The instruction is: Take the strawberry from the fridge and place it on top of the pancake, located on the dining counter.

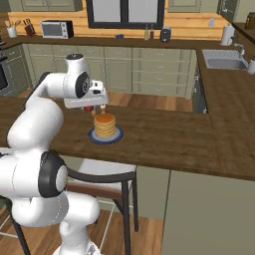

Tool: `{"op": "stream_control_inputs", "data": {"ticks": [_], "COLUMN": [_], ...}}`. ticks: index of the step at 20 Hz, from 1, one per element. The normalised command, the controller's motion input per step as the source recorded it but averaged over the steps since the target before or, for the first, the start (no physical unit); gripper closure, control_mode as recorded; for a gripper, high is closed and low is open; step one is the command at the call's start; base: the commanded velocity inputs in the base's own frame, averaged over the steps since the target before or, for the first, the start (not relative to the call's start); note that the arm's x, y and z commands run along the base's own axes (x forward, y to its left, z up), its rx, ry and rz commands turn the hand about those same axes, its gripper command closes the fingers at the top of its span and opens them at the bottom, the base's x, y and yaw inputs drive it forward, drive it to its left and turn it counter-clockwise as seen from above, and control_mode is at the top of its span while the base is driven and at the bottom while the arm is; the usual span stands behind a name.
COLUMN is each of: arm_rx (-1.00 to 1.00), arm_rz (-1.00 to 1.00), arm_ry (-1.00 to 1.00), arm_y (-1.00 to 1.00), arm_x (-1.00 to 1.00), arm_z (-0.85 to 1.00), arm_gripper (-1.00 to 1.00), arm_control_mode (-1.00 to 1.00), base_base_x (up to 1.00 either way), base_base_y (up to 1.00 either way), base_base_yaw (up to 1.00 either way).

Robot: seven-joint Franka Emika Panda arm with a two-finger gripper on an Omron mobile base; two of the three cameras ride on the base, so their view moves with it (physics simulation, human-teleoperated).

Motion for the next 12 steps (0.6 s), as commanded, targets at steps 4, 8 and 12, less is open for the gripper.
{"op": "stream_control_inputs", "data": {"ticks": [4,8,12], "arm_rx": [0.0,0.03,-0.02], "arm_rz": [0.0,0.0,0.0], "arm_ry": [0.0,-0.08,-0.11], "arm_y": [0.0,0.19,0.25], "arm_x": [1.0,0.96,0.94], "arm_z": [-0.43,-0.81,-0.6], "arm_gripper": [1.0,1.0,1.0], "arm_control_mode": [-1.0,-1.0,-1.0], "base_base_x": [0.0,0.0,0.0], "base_base_y": [0.0,0.0,0.0], "base_base_yaw": [0.0,0.0,0.0]}}
